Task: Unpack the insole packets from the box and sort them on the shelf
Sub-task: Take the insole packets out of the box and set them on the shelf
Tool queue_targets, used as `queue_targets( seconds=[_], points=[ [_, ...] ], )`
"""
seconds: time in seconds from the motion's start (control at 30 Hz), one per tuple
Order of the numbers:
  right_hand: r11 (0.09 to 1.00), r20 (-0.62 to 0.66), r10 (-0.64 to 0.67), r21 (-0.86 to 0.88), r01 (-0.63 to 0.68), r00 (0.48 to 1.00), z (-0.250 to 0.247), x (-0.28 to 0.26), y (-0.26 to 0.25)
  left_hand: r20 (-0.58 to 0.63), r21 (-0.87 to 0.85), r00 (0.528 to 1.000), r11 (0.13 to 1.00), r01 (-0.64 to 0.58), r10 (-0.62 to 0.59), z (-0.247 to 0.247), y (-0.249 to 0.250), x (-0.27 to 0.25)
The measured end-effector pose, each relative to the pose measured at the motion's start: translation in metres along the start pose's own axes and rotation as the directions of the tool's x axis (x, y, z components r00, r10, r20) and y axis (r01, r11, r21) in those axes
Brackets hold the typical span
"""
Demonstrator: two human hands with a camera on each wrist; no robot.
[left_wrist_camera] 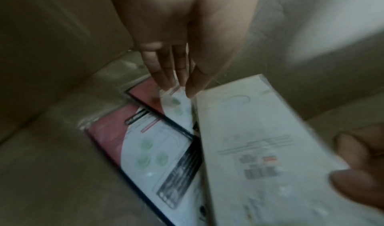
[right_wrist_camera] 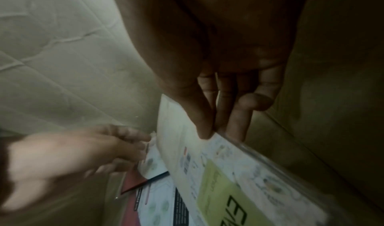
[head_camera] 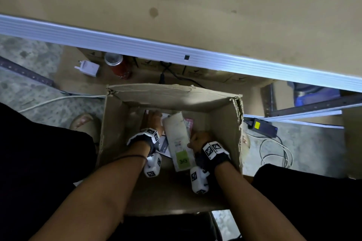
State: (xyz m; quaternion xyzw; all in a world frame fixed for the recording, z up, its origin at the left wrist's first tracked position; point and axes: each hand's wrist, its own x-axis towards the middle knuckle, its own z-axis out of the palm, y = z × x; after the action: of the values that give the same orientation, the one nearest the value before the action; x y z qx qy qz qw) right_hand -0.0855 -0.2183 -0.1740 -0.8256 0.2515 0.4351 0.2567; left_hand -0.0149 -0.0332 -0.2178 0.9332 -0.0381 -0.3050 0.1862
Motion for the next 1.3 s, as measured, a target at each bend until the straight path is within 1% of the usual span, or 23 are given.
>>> queue_targets(
  seconds=[0.07, 0.13, 0.2, 0.33, 0.43, 0.7, 0.8, 0.83, 0.9, 0.97, 1.03, 1.07, 1.17, 1.3],
  points=[
    [1.000, -0.012, 0.009, -0.030, -0.009, 1.000, 0.001, -0.007, 0.003, 0.039, 0.168, 0.997, 0.983, -0.073, 0.067, 0.002, 0.004, 0.008],
    [0.997, -0.010, 0.038, -0.064, -0.038, 0.999, 0.001, -0.015, 0.005, 0.096, 0.286, 0.992, 0.952, -0.108, 0.083, 0.008, 0.003, 0.013],
    [0.996, -0.040, 0.060, -0.062, -0.062, 0.997, -0.001, -0.020, 0.006, 0.130, 0.342, 0.990, 0.934, -0.104, 0.063, 0.014, 0.003, 0.014],
    [0.995, -0.074, 0.097, -0.008, -0.098, 0.992, -0.007, -0.024, 0.000, 0.066, 0.410, 0.994, 0.907, -0.102, 0.081, 0.017, 0.007, 0.013],
    [0.995, -0.090, 0.100, 0.037, -0.097, 0.991, -0.011, -0.030, -0.003, 0.052, 0.421, 0.993, 0.900, -0.115, 0.102, 0.012, 0.005, 0.012],
    [0.986, -0.168, 0.102, 0.146, -0.078, 0.980, -0.018, -0.043, -0.006, 0.087, 0.334, 0.993, 0.937, -0.100, 0.075, -0.007, -0.001, 0.007],
    [0.982, -0.168, 0.097, 0.179, -0.067, 0.981, -0.020, -0.048, -0.006, 0.082, 0.277, 0.996, 0.960, -0.048, 0.027, -0.018, -0.003, 0.005],
    [0.980, -0.176, 0.094, 0.189, -0.061, 0.980, -0.021, -0.050, -0.006, 0.089, 0.226, 0.996, 0.973, -0.036, 0.016, -0.019, -0.006, 0.005],
    [0.977, -0.174, 0.091, 0.207, -0.055, 0.981, -0.023, -0.053, -0.008, 0.138, 0.037, 0.990, 0.998, -0.046, 0.041, -0.022, -0.011, 0.006],
    [0.974, -0.177, 0.091, 0.221, -0.051, 0.980, -0.025, -0.055, -0.008, 0.206, -0.133, 0.975, 0.989, -0.058, 0.085, -0.025, -0.016, 0.006],
    [0.967, -0.181, 0.102, 0.250, -0.054, 0.978, -0.027, -0.057, -0.008, 0.242, -0.226, 0.964, 0.973, -0.057, 0.112, -0.028, -0.016, 0.003],
    [0.963, -0.179, 0.110, 0.264, -0.060, 0.978, -0.028, -0.058, -0.008, 0.259, -0.246, 0.959, 0.968, -0.052, 0.117, -0.029, -0.014, 0.000],
    [0.957, -0.173, 0.112, 0.282, -0.060, 0.978, -0.028, -0.062, -0.008, 0.337, -0.185, 0.937, 0.982, -0.031, 0.093, -0.025, -0.011, -0.006],
    [0.956, -0.160, 0.115, 0.285, -0.066, 0.980, -0.029, -0.065, -0.009, 0.346, -0.089, 0.938, 0.996, 0.012, 0.020, -0.015, -0.019, -0.011]
  ],
)
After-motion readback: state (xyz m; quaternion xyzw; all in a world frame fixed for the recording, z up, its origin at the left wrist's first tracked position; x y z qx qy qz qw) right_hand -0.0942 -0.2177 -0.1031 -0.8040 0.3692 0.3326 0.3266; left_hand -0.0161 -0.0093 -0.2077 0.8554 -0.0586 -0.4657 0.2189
